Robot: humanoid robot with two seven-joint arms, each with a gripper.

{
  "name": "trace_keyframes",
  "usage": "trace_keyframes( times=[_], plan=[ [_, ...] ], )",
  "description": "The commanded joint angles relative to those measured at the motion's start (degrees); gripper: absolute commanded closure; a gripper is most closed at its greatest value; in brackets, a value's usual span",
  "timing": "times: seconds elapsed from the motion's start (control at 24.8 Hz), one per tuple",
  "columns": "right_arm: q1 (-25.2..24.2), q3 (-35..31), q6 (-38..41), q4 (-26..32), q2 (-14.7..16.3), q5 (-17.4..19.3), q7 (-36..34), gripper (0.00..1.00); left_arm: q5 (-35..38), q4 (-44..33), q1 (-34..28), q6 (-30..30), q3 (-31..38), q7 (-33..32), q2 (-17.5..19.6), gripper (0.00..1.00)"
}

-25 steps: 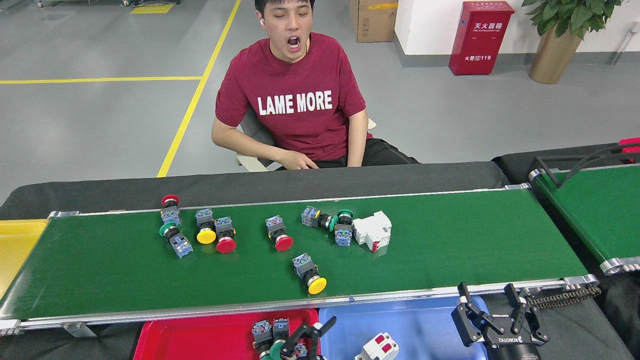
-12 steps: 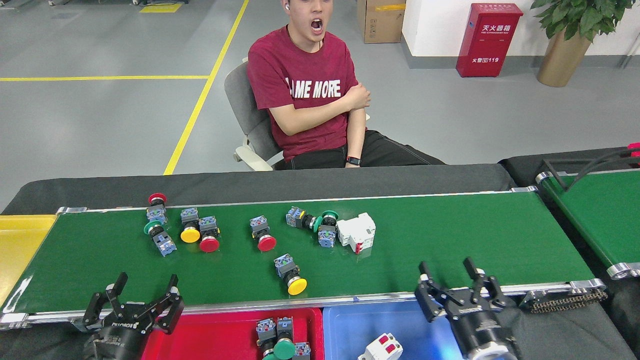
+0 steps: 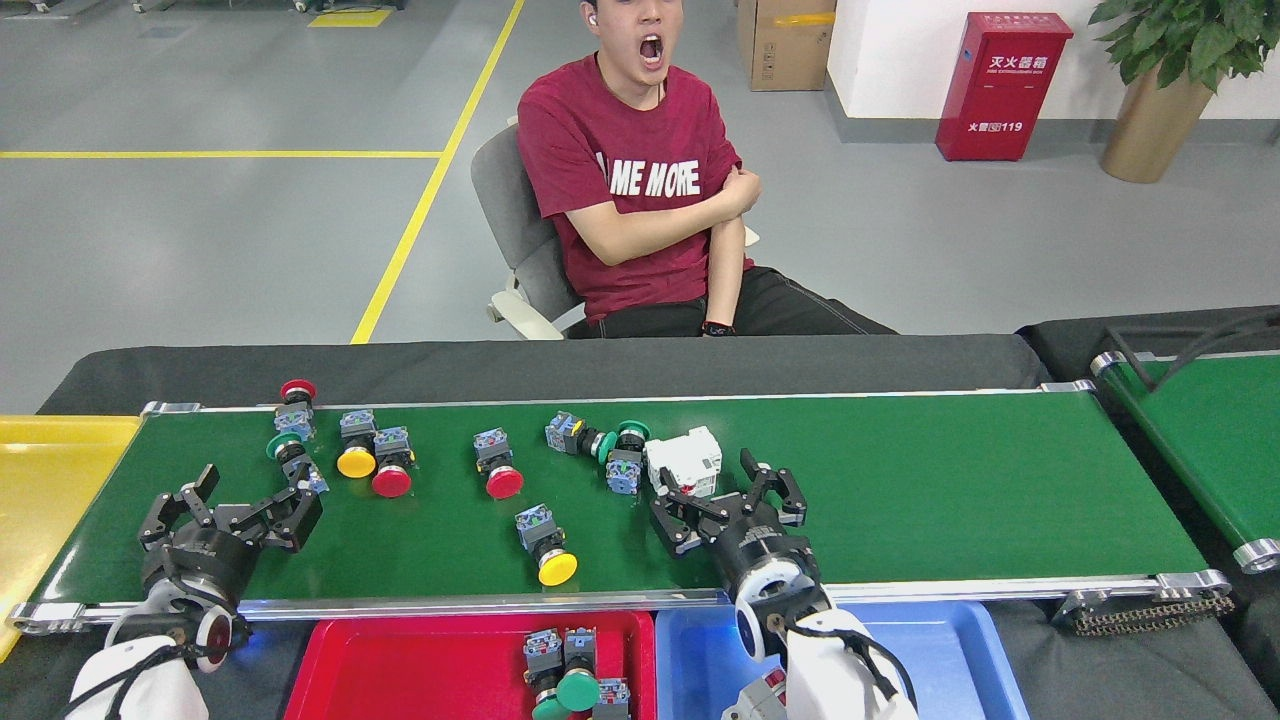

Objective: Pick switch part from conveyor to tray
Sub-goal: 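Grasp a round switch with left gripper and a white block with right, then drop the white block into the blue tray and the switch into red tray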

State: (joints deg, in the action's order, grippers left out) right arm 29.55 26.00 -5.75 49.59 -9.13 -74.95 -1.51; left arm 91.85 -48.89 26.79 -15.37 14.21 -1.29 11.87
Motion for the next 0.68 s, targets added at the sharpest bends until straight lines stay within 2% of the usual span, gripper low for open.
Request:
trace_keyframes(
  times=[0.0, 0.08, 0.12, 0.16, 0.2, 0.28, 0.44, 0.56, 0.64],
  plan=[
    [1.4, 0.9, 0.0, -0.7, -0.4, 1.6, -1.3, 0.14, -0.1, 2.8, 3.1, 0.6, -0.1, 0.6, 0.7, 0.00],
    [2.2, 1.8, 0.8, -1.5, -0.3, 2.6, -1.1, 0.35, -0.1, 3.7, 4.2, 0.1, -0.1, 0.6, 0.7, 0.00],
    [2.5, 1.9, 2.2, -2.1, -0.2, 2.8, -1.2, 0.53, -0.1, 3.5, 4.2, -0.3, -0.1, 0.6, 0.7, 0.00],
    [2.8, 1.7, 3.9, -2.7, 0.1, 2.8, -1.7, 0.75, -0.2, 3.5, 4.2, -1.0, -0.1, 0.6, 0.7, 0.00],
    [3.0, 1.6, 5.0, -3.3, 0.6, 3.0, -1.8, 0.91, -0.2, 3.4, 4.4, -2.4, -0.1, 0.6, 0.6, 0.00],
    [3.5, 1.6, 5.7, -3.3, 1.6, 4.3, -2.5, 0.91, -0.2, 3.4, 4.4, -4.8, -0.1, 0.6, 0.6, 0.00],
    [3.9, 1.6, 8.2, -2.6, 1.8, 5.1, -2.5, 0.91, -0.1, 4.5, 4.4, -4.9, -0.1, 0.6, 0.8, 0.00],
    [3.9, 1.6, 9.7, 0.6, 1.9, 5.2, -2.0, 0.91, -0.2, 9.3, 5.5, -3.4, 0.0, 0.7, 1.7, 0.02],
    [3.5, 1.6, 12.3, 4.3, 2.1, 5.3, -1.7, 0.90, -0.2, 12.1, 6.0, 0.5, 0.0, 0.9, 2.5, 0.03]
  ],
)
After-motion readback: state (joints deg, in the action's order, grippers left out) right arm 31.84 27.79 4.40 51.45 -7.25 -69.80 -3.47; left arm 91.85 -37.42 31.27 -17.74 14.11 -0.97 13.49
